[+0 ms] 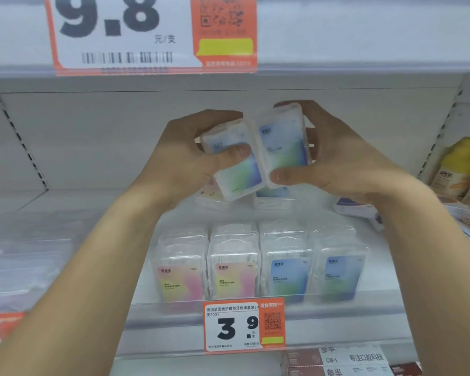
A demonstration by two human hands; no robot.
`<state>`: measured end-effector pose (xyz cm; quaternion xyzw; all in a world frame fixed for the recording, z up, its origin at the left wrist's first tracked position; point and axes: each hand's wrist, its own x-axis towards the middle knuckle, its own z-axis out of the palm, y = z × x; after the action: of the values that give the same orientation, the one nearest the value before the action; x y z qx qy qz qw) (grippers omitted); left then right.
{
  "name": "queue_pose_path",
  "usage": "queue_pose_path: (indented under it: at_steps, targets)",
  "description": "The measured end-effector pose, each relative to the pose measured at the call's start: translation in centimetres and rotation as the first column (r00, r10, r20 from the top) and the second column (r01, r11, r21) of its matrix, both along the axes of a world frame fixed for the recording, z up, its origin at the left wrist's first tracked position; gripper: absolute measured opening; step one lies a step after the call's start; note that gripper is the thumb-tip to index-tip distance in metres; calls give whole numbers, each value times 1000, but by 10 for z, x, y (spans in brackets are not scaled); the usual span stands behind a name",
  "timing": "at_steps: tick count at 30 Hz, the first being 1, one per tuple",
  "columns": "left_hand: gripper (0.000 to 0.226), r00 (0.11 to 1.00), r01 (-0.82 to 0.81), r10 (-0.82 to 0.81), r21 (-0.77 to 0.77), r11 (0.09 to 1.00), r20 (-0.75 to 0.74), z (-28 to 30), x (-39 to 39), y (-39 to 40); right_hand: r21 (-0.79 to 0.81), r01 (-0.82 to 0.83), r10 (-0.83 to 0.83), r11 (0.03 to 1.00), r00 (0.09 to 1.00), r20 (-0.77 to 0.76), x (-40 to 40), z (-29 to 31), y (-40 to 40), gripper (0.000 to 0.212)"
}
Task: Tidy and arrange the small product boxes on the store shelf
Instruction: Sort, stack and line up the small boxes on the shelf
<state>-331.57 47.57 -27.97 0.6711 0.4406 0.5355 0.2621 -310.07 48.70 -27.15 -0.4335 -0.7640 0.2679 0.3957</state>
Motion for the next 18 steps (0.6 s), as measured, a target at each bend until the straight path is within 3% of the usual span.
queue_pose_path:
  at_steps: [5, 8, 11, 14, 18]
  targets:
    - [37, 984, -4, 6, 12, 1000, -178, -8, 11, 10, -9, -28, 29, 1000, 998, 62, 12, -8, 11, 56]
    - [39, 958, 14, -35, -76, 997, -285, -4, 16, 20, 26, 67, -70, 997, 991, 112, 27, -8, 21, 37]
    - [43, 949, 23, -94, -231, 973, -302, -4, 27, 32, 21, 178, -179, 984, 973, 145, 42, -13, 30, 36]
    - [33, 941, 42, -168, -392, 919, -292, -10, 36, 41, -74, 218, -204, 973, 967, 155, 53, -21, 37, 38]
    - [33, 848, 93, -362, -564, 821, -387, -20, 38, 46, -328, 131, -55, 935, 971, 231, 63, -31, 40, 33]
